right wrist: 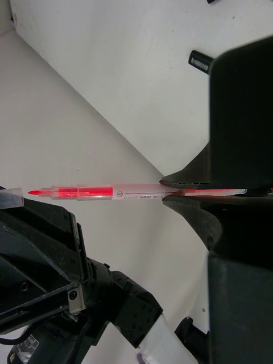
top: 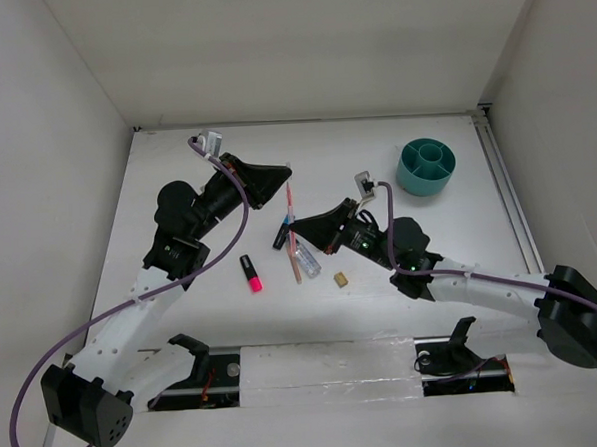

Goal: Sort the stationery into containers
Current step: Close the pen cap on the pen.

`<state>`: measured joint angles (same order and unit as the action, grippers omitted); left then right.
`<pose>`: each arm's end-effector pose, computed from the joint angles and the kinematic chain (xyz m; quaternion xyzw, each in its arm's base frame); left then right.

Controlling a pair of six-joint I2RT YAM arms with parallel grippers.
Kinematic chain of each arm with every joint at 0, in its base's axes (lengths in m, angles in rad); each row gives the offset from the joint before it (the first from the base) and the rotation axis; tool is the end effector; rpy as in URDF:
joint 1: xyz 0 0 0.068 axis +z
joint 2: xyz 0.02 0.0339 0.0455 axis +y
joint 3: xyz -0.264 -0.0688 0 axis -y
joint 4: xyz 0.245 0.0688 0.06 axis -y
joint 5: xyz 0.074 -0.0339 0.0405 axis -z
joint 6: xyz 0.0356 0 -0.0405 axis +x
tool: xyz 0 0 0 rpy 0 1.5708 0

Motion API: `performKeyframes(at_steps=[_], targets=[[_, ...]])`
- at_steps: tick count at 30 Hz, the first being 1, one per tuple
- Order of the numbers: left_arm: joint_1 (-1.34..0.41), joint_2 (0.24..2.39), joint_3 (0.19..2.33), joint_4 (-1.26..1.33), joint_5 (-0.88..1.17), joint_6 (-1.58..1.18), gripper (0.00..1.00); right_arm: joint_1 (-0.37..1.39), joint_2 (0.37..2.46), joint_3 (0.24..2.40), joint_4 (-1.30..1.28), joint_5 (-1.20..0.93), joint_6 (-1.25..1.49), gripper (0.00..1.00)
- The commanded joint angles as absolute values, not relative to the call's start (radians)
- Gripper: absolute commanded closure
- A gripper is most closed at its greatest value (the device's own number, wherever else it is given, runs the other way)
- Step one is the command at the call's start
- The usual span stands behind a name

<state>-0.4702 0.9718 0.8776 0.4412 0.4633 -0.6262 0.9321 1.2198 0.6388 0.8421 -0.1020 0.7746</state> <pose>0.1891 -0.1140 0.4042 0.1438 0.5720 -0.5278 0.6112 0.1596 0.2211 0.3053 -0.0882 0.6032 0.6173 0.4974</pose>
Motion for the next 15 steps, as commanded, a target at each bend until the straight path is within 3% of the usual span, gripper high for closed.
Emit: performKeyframes(at_steps=[1, 15], targets=[[-0.471, 0.943, 0.877, 0.499, 0.473, -0.62, 1.0, 0.943, 1.215, 0.68, 0.919, -0.091, 0.758, 1.0], [-0.471, 0.943, 0.877, 0.499, 0.472, -0.62, 1.0, 0.943, 1.187, 0.68, 0.89, -0.069, 0.749, 1.0]])
